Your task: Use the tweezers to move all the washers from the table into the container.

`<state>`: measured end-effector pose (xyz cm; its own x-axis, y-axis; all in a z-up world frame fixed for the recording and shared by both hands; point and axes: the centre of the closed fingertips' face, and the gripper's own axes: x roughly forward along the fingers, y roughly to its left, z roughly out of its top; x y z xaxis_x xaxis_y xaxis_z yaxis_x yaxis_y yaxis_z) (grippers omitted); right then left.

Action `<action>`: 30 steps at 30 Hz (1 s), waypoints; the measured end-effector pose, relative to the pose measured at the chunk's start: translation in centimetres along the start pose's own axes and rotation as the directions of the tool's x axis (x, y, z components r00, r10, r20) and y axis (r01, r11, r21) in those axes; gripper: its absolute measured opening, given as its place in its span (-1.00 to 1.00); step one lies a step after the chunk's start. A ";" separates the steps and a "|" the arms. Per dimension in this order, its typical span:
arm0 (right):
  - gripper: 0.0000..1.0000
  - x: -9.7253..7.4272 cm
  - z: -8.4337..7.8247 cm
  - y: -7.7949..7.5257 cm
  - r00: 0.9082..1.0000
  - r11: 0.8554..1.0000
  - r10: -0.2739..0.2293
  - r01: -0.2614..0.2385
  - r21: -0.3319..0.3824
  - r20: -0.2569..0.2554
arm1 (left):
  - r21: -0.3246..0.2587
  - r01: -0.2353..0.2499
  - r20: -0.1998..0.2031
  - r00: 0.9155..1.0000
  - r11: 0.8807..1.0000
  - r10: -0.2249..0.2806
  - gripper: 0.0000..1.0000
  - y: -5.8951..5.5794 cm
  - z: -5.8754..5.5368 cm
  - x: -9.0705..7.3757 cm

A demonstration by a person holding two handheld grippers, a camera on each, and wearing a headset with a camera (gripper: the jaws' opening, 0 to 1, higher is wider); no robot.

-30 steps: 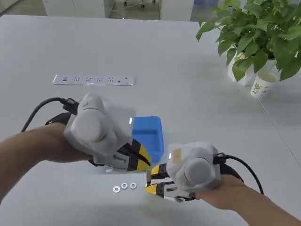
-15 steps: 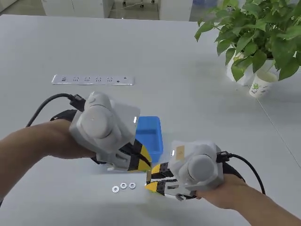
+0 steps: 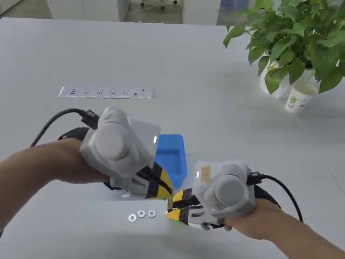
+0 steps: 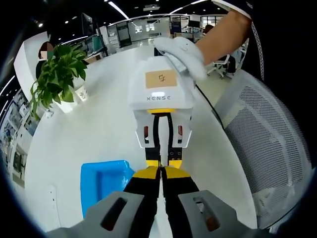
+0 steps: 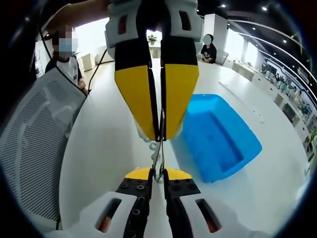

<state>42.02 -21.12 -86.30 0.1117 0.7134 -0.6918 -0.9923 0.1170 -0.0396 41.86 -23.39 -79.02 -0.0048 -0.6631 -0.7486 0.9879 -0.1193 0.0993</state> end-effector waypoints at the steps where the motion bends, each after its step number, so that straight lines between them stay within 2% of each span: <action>1: -0.78 0.0 0.0 0.0 1.000 1.000 0.000 0.000 0.003 0.000 | 0.001 -0.001 -0.001 1.000 1.000 0.001 -0.88 0.0 0.0 0.0; 14: -0.78 -0.3 0.3 -0.2 1.000 1.000 -0.006 0.006 -0.012 -0.011 | 0.013 -0.005 -0.013 1.000 1.000 0.005 -0.89 -0.1 0.1 -0.5; 30: -0.78 -1.6 3.4 -1.2 1.000 0.999 -0.017 0.017 -0.038 -0.001 | 0.028 -0.033 -0.017 0.999 0.999 0.034 -0.89 0.9 1.3 -3.5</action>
<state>43.21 -20.11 -82.71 0.1284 0.7104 -0.6920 -0.9916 0.1023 -0.0789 42.61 -22.18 -75.46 0.0311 -0.6543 -0.7556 0.9828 -0.1178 0.1424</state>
